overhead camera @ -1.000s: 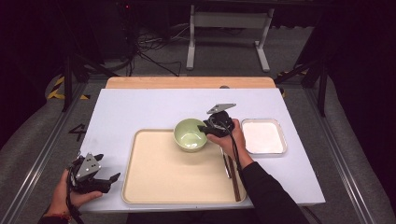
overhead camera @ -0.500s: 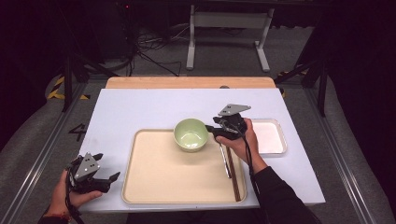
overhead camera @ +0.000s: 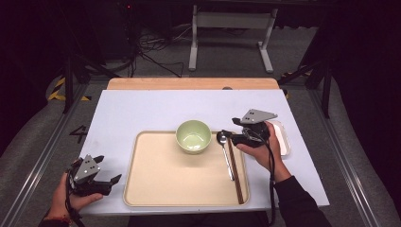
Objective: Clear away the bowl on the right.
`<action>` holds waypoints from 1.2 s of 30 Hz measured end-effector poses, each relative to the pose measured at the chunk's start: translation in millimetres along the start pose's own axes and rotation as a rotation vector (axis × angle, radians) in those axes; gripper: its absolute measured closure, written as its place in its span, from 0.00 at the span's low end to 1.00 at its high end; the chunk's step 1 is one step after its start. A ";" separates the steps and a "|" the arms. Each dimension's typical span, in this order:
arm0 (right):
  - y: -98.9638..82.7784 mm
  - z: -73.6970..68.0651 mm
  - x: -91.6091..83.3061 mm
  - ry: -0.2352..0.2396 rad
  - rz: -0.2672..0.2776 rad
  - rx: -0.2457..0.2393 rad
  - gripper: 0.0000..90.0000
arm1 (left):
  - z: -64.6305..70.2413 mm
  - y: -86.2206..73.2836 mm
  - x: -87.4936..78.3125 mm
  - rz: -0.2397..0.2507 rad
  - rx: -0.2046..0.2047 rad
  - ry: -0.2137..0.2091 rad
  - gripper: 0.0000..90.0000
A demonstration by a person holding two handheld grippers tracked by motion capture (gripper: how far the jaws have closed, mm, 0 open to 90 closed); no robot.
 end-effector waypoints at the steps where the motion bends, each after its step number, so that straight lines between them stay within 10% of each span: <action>1: -1.5 1.6 -2.6 -0.006 0.004 -0.004 0.44 | 0.1 -0.1 0.0 0.000 -0.001 0.003 0.12; 22: -38.8 25.2 -28.5 -0.090 -0.068 -0.080 0.36 | 1.2 -1.8 0.9 -0.012 0.007 -0.001 0.12; 36: -70.8 55.2 -39.0 -0.153 -0.122 -0.036 0.33 | 0.6 -3.4 0.8 -0.021 0.009 0.005 0.12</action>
Point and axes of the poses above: each handheld gripper's, and its own axes: x roughly forward along the jaws, y roughly out of its top, z roughly to its right, the point moved 10 cm from there along x, roughly forward along the jaws, and after that the axes turned 9 degrees about -y, right-handed, at the moved point
